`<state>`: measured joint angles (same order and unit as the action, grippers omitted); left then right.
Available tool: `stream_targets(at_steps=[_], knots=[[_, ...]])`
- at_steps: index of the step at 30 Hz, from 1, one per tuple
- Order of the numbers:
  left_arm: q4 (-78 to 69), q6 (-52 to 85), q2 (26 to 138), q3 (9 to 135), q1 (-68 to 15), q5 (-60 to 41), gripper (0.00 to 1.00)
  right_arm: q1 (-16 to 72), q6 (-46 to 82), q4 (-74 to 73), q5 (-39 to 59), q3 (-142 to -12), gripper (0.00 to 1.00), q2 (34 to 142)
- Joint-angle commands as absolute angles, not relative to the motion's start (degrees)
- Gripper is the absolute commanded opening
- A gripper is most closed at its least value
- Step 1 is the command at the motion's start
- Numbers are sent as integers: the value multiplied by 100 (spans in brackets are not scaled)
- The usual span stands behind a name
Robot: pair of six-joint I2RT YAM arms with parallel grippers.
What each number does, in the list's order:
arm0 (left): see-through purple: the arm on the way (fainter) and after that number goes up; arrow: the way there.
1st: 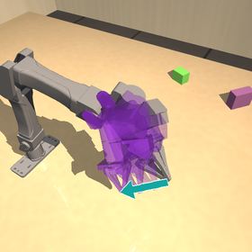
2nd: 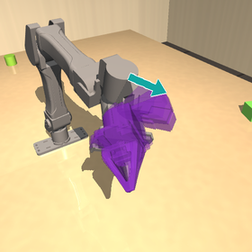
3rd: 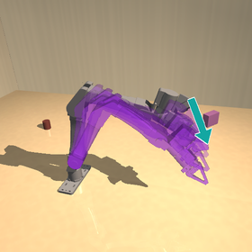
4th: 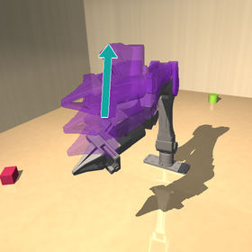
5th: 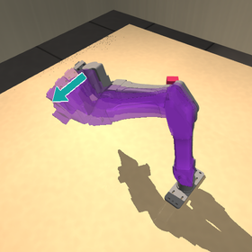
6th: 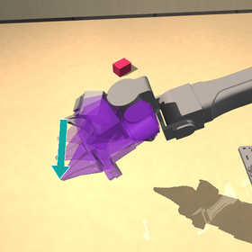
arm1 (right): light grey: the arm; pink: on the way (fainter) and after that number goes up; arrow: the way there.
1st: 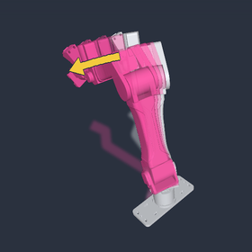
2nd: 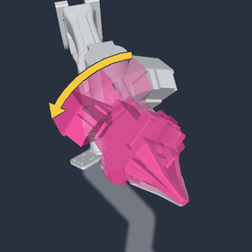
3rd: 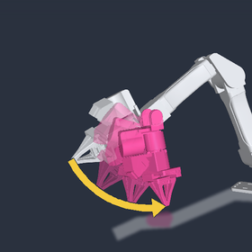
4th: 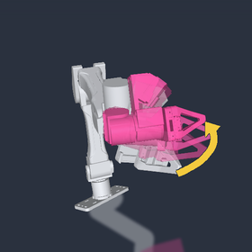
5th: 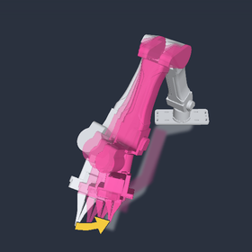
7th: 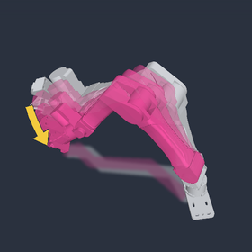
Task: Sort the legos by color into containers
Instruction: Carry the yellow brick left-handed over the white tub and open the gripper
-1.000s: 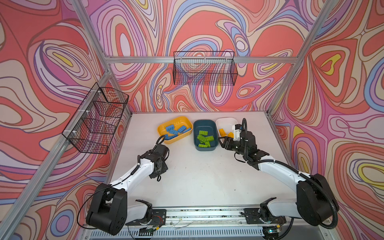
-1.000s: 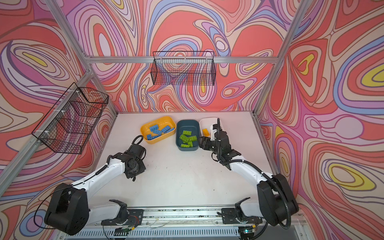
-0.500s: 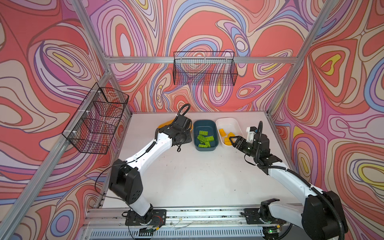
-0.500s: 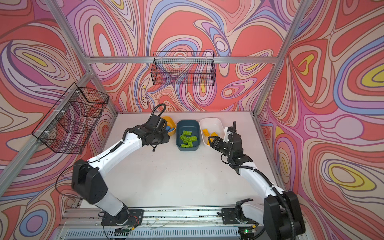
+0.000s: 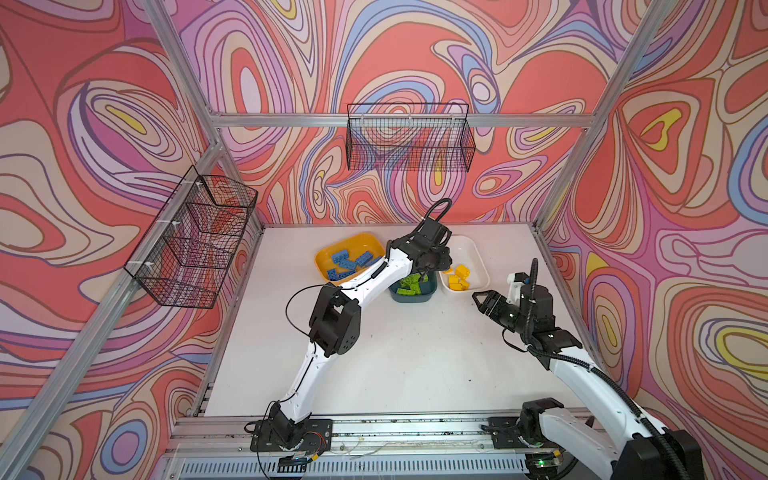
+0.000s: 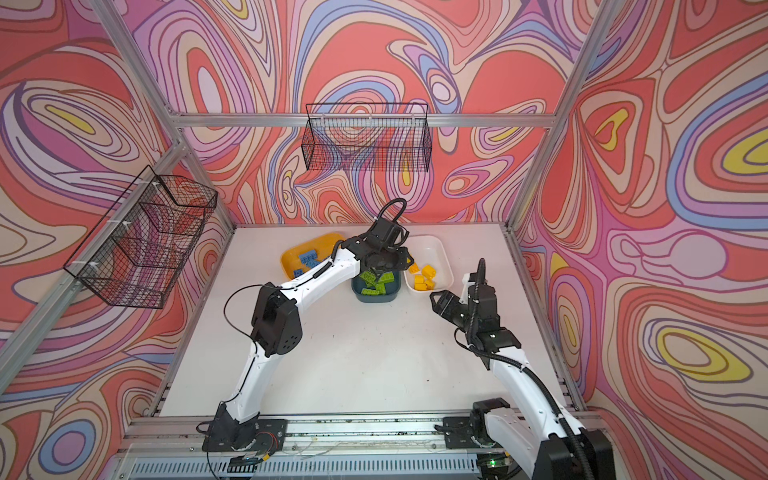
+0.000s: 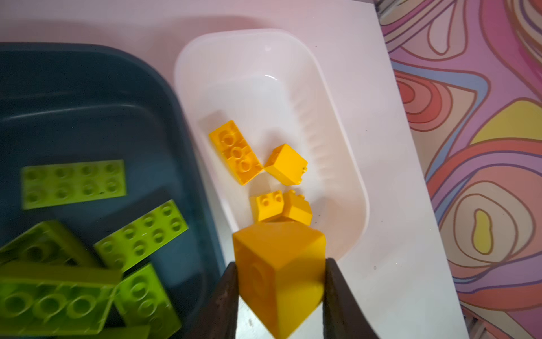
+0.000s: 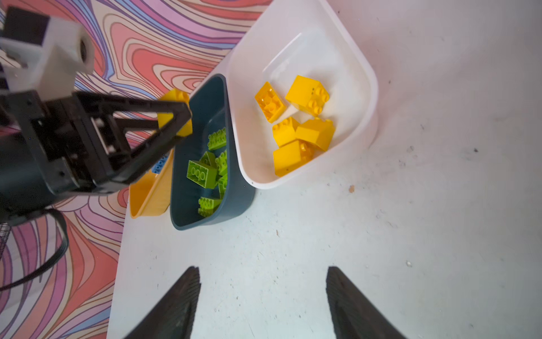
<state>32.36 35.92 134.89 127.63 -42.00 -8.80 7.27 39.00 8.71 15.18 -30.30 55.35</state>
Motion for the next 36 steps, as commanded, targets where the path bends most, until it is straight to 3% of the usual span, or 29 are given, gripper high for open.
stream_targets(at_steps=[1,10,13,17,19,27,31,36], knots=[[2895,3765,13932,13316,-4239,-1421,24,708,3850,983,1406,-2860,71,5467],[2765,3867,14515,14008,-4280,-1632,32,704,3726,815,1370,-2843,73,5513],[2663,3800,14548,14058,-4279,-1744,50,702,3683,769,1417,-2873,75,5502],[2675,3697,14531,14142,-4274,-1714,89,703,3616,838,1374,-2944,82,5361],[2643,3648,14478,14142,-4279,-1698,100,704,3586,865,1339,-2962,84,5256],[2785,3219,13575,13729,-4274,-1336,100,703,3314,1087,1195,-3245,92,4981],[2334,2983,12287,12121,-4270,-858,100,710,3072,1200,879,-3516,98,5062],[2207,2741,10668,10188,-4207,-59,100,704,2832,1120,233,-3667,98,5212]])
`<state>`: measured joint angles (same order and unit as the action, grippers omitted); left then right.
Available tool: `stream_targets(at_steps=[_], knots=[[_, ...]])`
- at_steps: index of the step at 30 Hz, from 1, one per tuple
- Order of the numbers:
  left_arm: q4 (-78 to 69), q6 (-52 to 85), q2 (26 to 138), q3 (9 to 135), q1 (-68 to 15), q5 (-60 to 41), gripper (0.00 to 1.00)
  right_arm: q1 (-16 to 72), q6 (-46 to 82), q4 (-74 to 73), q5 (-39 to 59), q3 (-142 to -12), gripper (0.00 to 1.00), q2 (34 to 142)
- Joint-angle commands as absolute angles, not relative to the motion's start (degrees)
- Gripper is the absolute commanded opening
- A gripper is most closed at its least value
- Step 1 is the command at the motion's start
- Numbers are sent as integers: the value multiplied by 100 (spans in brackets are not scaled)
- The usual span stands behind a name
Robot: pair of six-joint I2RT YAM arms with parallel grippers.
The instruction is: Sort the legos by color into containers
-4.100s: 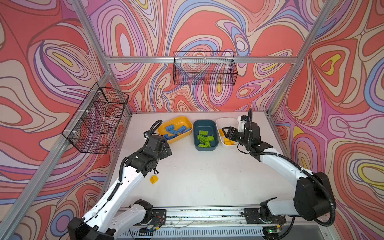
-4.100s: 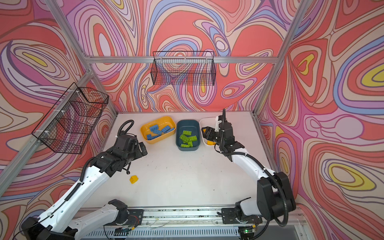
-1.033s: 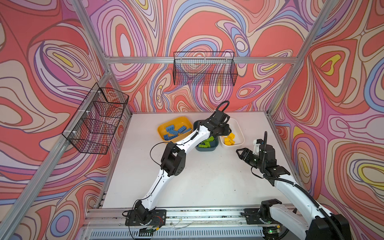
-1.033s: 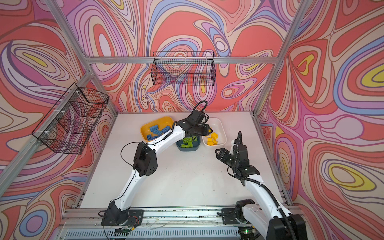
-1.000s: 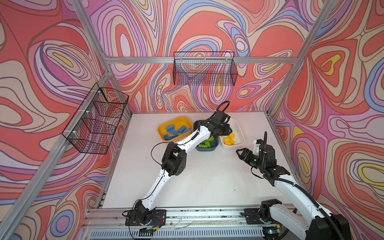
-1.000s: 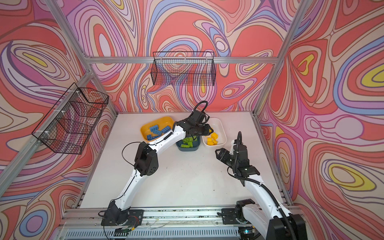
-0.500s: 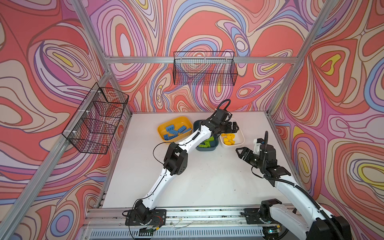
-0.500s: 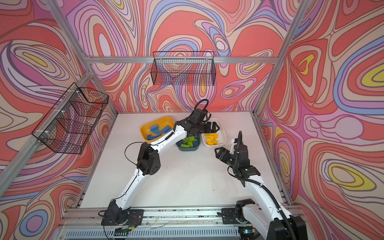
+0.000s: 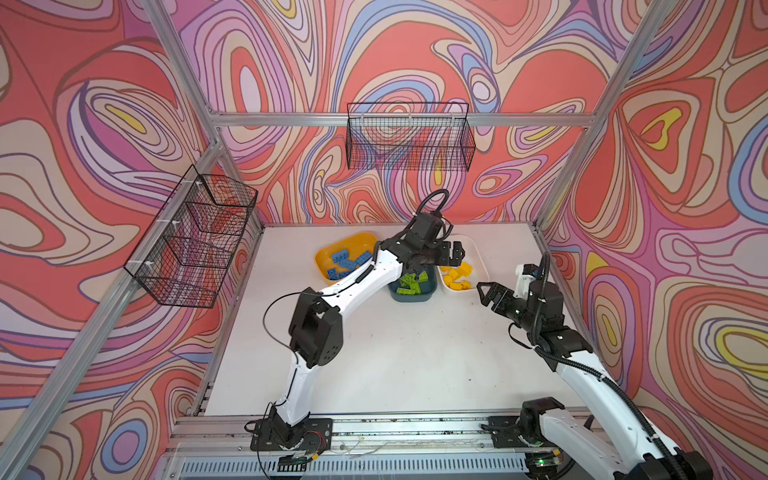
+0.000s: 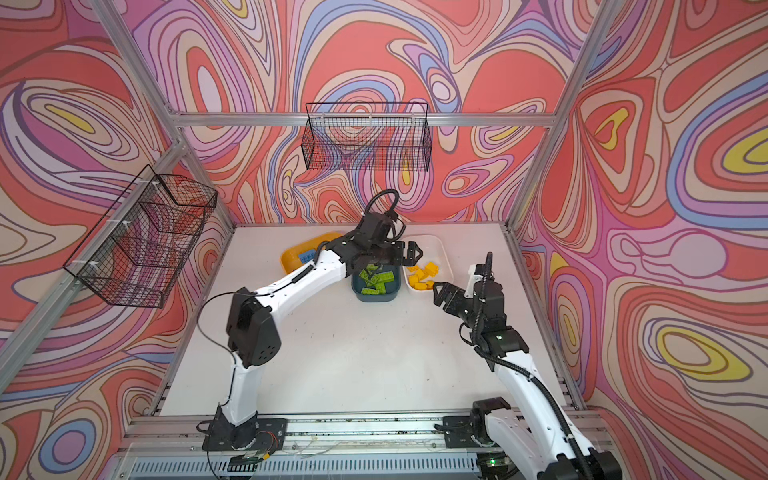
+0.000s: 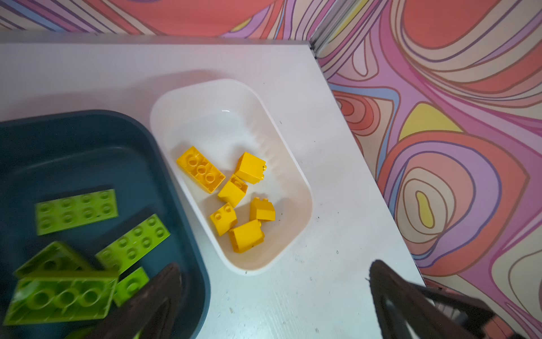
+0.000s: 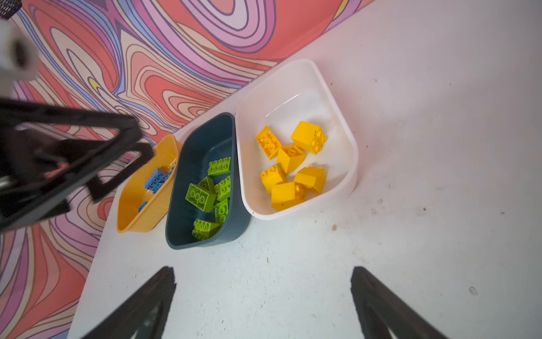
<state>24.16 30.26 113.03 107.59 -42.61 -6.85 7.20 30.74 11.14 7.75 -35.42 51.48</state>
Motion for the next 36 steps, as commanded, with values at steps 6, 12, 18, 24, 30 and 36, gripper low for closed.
stream_targets(at_steps=[6,12,18,24,30,36], knots=[[2448,2730,8501,7798,-3808,1185,100,705,2508,458,-839,-3371,98,5157],[3073,2934,6493,5717,-2370,1887,100,704,1993,-696,-1463,-2794,98,5212],[2243,2039,5460,3897,-929,2007,100,703,1209,-2036,-2005,-2268,98,5740],[902,1294,6659,3504,-571,2215,100,703,835,-3527,-2403,-2068,98,6847],[-1077,1003,8102,3602,-567,2098,100,703,858,-4591,-2481,-2336,98,8255],[-1405,518,9086,4271,-545,2003,100,703,322,-4921,-2418,-2733,98,9179]])
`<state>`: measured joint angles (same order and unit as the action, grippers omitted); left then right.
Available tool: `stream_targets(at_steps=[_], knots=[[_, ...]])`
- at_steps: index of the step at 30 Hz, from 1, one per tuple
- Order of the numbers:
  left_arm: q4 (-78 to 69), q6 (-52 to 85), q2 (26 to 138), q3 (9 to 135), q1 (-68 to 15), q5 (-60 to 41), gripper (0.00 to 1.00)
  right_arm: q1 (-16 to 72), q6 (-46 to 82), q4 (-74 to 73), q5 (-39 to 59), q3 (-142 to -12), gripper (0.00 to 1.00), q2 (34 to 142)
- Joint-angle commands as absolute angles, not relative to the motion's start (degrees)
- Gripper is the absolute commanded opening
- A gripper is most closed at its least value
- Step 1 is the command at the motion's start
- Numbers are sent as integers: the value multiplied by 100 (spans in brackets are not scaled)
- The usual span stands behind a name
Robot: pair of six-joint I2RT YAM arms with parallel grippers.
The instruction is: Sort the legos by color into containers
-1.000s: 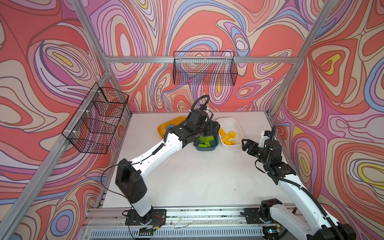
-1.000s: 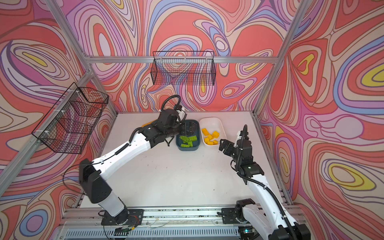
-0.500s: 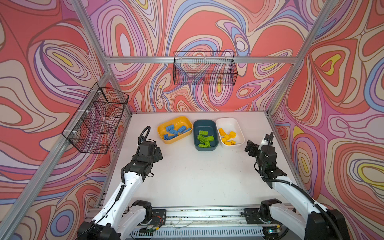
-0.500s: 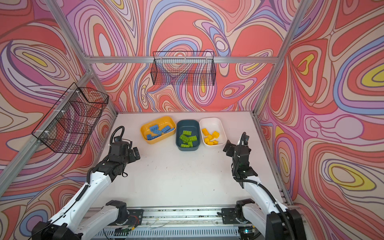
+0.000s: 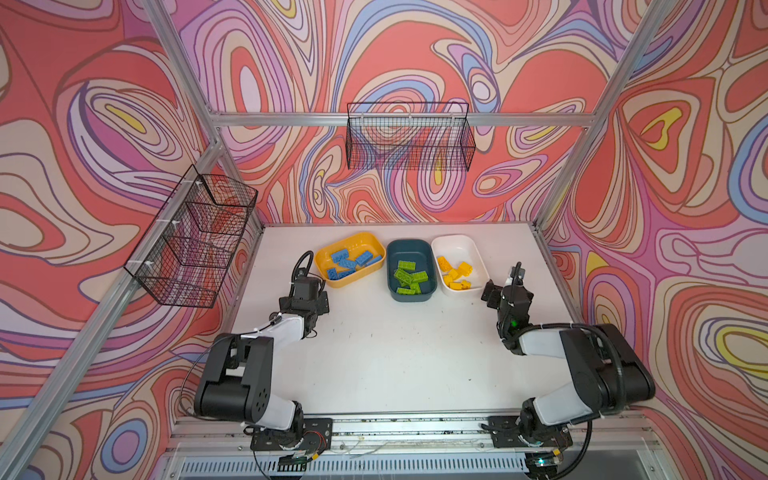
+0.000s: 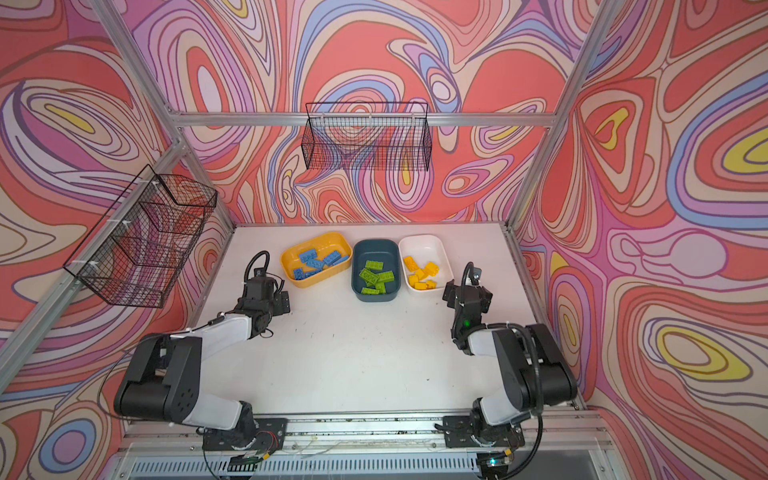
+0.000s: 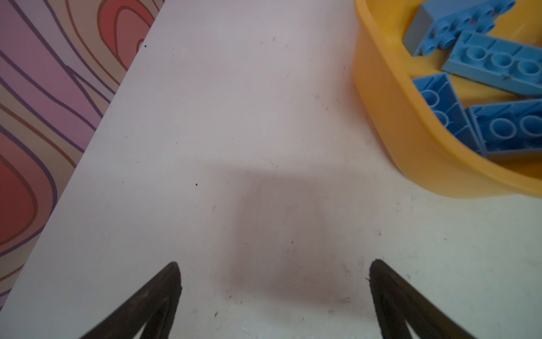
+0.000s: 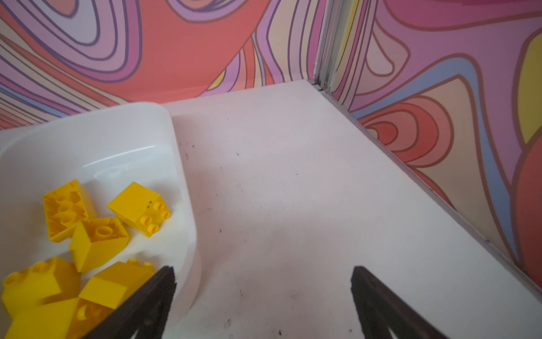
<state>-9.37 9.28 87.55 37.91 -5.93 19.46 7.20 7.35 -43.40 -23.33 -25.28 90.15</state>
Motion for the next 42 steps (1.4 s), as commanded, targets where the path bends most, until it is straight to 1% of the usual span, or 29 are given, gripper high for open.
stream_targets(at_steps=[1,2,4,5,6,8,9,11,13,15,16,17,19,21,23,24,26,27,28,29,30,32,42], knots=[[-1423,407,9184,4357,-545,2038,100,701,247,-5059,-2419,-2715,98,9229],[-1629,263,9232,4339,-545,2034,100,701,220,-5496,-2419,-2584,98,9356],[-2317,83,9229,4040,-505,1874,100,651,255,-5900,-2450,-2536,98,9642],[-2235,103,9223,4060,-454,1745,100,641,328,-5645,-2395,-2567,98,9548],[-2126,153,9220,4108,-448,1788,98,636,297,-5854,-2397,-2493,98,9587],[-2422,133,9101,3888,-450,1768,98,633,293,-5922,-2350,-2423,98,9546],[-2713,132,8970,3664,-448,1756,98,628,234,-6182,-2309,-2301,98,9552],[-3746,173,8639,2817,-457,1818,98,636,72,-6993,-1930,-1851,98,9616],[-5086,190,8471,2035,-457,1856,100,690,-166,-8354,-1575,-1345,98,9888],[-5869,117,8373,1533,-507,1731,100,752,-263,-8804,-1441,-1058,98,9873],[-6353,80,8408,1275,-526,1665,100,748,-323,-9308,-1348,-885,98,10022],[-6899,36,8506,1044,-536,1587,100,768,-319,-9542,-1418,-779,98,10021],[-7552,-47,8678,825,-567,1432,100,765,-318,-9572,-1376,-718,98,10010],[-7556,-227,8818,846,-628,1099,100,765,-336,-9564,-1335,-777,98,10054],[-7422,-636,9065,1138,-717,624,100,770,-304,-9555,-1429,-799,98,10055],[-7132,-666,9029,1263,-715,646,100,770,-289,-9528,-1476,-821,98,10055],[-5570,-344,8748,1888,-514,638,100,765,-280,-9247,-1470,-940,98,10015],[-5042,-217,8775,2154,-304,273,100,765,-293,-9002,-1380,-1039,98,9958],[-4942,0,8817,2227,-47,-99,100,769,-369,-8553,-1234,-1232,98,9891],[-4926,158,8843,2253,102,-240,100,769,-377,-7898,-1153,-1534,98,9818],[-4853,159,8827,2270,114,-259,100,707,-293,-7282,-1093,-1829,98,9785],[-4900,154,8842,2251,114,-265,100,247,112,-6306,-577,-2301,98,9796],[-4996,142,8815,2187,105,-238,100,175,121,-6453,-536,-2232,98,9769]])
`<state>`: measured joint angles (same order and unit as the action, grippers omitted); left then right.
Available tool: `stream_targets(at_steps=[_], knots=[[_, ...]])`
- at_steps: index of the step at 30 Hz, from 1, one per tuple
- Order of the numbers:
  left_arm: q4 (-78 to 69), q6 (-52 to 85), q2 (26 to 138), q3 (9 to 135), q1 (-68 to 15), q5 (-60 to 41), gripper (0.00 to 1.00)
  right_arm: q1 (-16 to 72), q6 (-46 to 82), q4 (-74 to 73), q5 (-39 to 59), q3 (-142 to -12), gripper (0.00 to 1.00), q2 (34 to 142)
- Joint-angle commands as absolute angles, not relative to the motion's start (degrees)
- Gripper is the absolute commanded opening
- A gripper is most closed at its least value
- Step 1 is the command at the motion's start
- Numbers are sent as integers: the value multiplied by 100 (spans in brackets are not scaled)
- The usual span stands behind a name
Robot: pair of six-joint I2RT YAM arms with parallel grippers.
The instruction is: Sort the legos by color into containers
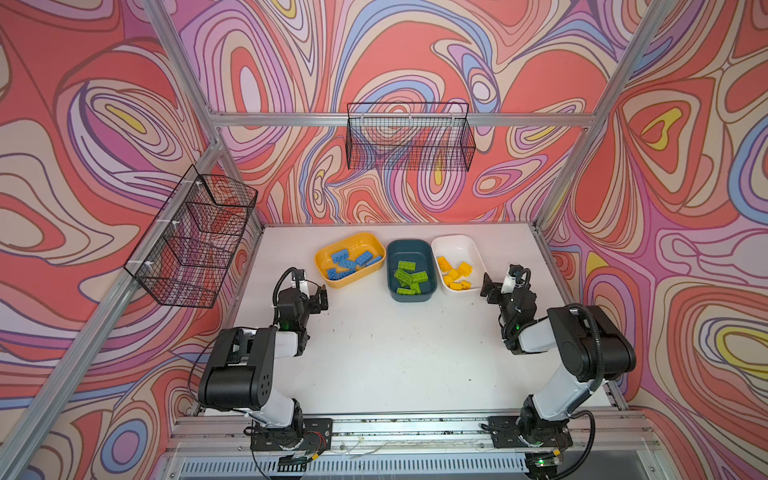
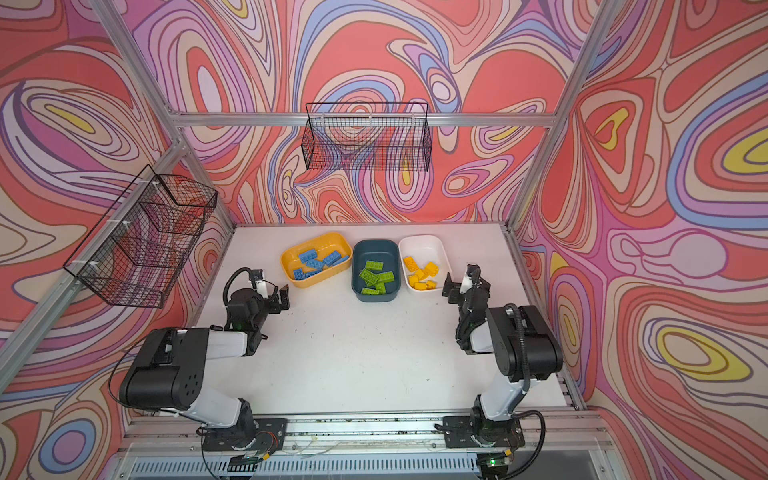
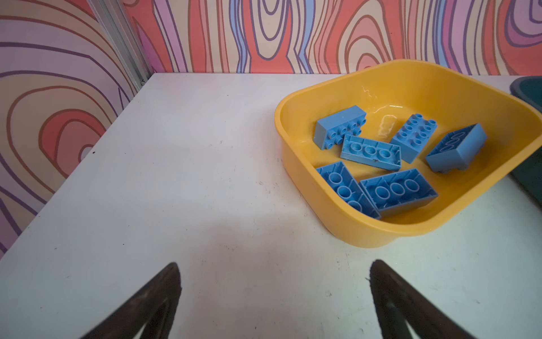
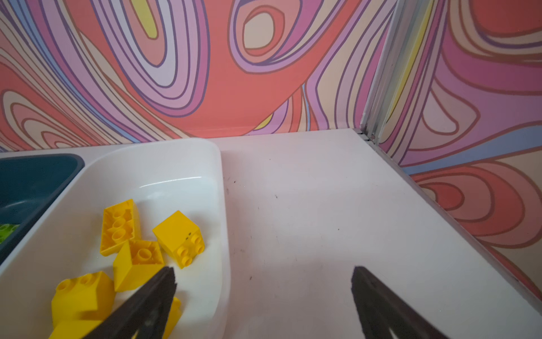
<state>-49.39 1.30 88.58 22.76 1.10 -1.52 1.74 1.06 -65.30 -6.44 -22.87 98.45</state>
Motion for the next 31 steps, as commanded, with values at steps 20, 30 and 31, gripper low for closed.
stream_targets(at_steps=[20,30,31], knots=[[-5028,125,8809,2173,70,-177,100,174,121,-6456,-527,-2232,98,9773],[-5022,126,8809,2171,70,-182,100,193,92,-6394,-517,-2268,98,9782],[-5027,126,8809,2171,70,-181,100,193,89,-6407,-517,-2259,98,9780]])
